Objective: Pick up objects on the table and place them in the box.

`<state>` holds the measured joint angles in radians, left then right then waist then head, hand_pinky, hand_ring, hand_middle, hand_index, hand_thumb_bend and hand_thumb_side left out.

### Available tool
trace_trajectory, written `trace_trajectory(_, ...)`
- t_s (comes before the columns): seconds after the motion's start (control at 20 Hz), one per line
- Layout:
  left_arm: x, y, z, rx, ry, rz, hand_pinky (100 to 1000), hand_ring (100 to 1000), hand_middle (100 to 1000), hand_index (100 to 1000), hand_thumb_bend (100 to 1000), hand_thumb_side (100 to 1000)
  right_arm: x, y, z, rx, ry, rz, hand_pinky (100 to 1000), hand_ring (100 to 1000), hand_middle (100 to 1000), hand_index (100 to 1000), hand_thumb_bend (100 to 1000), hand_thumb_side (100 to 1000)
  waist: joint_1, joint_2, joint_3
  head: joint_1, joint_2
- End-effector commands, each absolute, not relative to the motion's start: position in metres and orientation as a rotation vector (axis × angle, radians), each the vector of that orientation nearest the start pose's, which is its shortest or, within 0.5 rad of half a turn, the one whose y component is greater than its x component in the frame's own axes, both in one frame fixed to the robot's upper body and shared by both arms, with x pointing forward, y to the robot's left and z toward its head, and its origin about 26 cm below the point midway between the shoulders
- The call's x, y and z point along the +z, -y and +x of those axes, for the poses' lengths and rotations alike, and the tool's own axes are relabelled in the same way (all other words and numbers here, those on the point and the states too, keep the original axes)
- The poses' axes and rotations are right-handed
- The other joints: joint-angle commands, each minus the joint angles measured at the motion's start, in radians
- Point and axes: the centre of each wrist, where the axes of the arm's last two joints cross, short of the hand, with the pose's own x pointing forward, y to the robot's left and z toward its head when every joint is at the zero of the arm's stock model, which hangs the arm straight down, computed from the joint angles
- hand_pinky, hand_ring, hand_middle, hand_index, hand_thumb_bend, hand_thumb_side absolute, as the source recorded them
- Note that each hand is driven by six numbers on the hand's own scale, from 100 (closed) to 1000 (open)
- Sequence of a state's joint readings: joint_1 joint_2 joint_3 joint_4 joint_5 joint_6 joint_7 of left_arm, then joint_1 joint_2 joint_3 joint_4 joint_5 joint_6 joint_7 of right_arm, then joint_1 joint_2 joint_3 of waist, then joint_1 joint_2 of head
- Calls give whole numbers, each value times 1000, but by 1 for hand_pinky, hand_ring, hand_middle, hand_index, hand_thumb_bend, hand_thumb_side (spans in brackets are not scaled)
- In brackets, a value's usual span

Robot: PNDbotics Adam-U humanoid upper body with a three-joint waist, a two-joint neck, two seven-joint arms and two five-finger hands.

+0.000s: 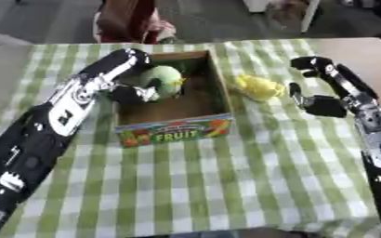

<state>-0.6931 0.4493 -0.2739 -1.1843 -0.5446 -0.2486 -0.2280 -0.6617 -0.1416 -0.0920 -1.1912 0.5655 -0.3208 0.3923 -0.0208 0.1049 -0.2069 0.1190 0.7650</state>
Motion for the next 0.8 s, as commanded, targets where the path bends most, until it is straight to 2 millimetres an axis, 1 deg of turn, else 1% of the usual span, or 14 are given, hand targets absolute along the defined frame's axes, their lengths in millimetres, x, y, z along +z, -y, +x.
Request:
trace_trajectory(0.05, 160, -267, 425, -1303, 1816, 562, 803, 783, 787, 829, 285, 796, 135, 230, 438, 1067, 1927, -289, 862, 887, 804, 874, 100, 173, -1, -16, 4, -9, 5)
trace_trajectory(0.1, 163, -269, 421, -1274, 1840, 550, 805, 786, 792, 830, 307, 833, 137, 229, 440, 1071, 1931, -293, 863, 885, 804, 874, 100, 173, -2, -16, 7, -12, 5)
trace_trajectory(0.2, 172, -272, 412, -1208, 1890, 524, 806, 785, 795, 827, 316, 853, 143, 225, 443, 1083, 1941, -306, 864, 883, 804, 875, 100, 175, -2, -16, 14, -18, 5)
trace_trajectory(0.35, 184, -279, 395, -1109, 1947, 482, 803, 780, 790, 823, 303, 866, 153, 218, 450, 1111, 1958, -329, 867, 882, 805, 876, 100, 177, -2, -16, 27, -26, 5)
trace_trajectory(0.45, 187, -286, 382, -1028, 1969, 446, 786, 747, 742, 813, 252, 863, 159, 212, 457, 1137, 1964, -344, 867, 880, 806, 876, 100, 181, -2, -16, 36, -35, 5)
trace_trajectory(0.5, 188, -289, 377, -981, 1978, 427, 769, 723, 712, 804, 204, 857, 161, 209, 460, 1150, 1963, -351, 869, 880, 808, 877, 100, 186, -2, -16, 40, -40, 5)
trace_trajectory(0.65, 187, -298, 359, -825, 1994, 353, 757, 702, 682, 793, 161, 856, 164, 202, 471, 1213, 1917, -380, 876, 884, 814, 880, 100, 205, -1, -17, 53, -52, 5)
trace_trajectory(0.8, 185, -307, 340, -708, 2001, 299, 747, 680, 655, 788, 144, 855, 157, 201, 482, 1275, 1824, -428, 887, 893, 830, 890, 100, 233, 2, -17, 66, -66, 5)
